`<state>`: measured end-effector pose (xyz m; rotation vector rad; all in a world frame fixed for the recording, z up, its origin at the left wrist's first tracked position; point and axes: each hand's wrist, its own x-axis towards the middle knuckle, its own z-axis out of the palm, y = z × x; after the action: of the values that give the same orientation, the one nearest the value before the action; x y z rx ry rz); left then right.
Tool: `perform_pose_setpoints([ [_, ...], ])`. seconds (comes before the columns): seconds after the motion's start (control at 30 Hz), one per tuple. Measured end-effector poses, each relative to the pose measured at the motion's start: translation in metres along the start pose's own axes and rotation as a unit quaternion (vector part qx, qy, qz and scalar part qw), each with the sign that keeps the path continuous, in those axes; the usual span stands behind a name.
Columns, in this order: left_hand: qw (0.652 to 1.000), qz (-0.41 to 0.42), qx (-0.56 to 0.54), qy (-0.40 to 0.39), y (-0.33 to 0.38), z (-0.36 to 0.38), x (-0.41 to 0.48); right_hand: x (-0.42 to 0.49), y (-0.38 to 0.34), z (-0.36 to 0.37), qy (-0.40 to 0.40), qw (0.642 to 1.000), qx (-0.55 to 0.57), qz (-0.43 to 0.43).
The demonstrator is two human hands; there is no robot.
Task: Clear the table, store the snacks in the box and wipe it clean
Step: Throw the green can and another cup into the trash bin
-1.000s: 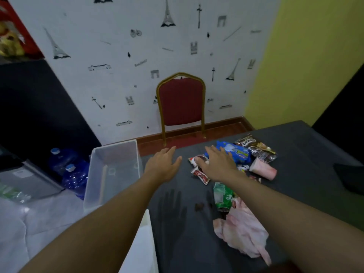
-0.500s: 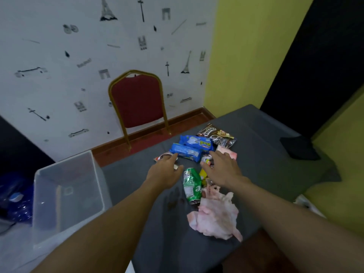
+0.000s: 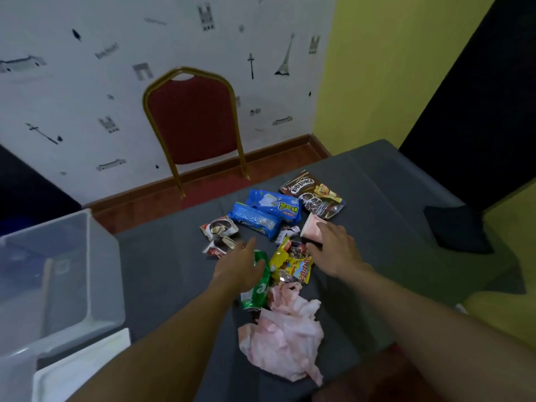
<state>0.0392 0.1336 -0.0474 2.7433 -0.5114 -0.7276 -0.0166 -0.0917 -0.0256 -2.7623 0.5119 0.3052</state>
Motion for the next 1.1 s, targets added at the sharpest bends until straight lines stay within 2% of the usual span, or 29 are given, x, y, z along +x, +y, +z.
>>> perform_pose_setpoints([
  [0.4,0.987,-0.127,-0.101,0.003,-0.001,0.042,0.004,0.053,0.037,0.039,-0.03,0.999,0.011,-0.003],
  [0.57,0.969,-0.18,-0.172,-0.008,0.0,0.049,0.008,0.06,0.041,0.046,-0.018,0.999,0.046,-0.002],
  [0.93,0.955,-0.16,-0.245,0.04,-0.003,0.042,0.006,0.065,0.046,0.043,-0.018,0.998,0.054,0.006],
  [1.1,0.945,-0.151,-0.278,0.086,-0.004,0.04,0.001,0.063,0.044,0.041,-0.038,0.999,0.002,0.014],
])
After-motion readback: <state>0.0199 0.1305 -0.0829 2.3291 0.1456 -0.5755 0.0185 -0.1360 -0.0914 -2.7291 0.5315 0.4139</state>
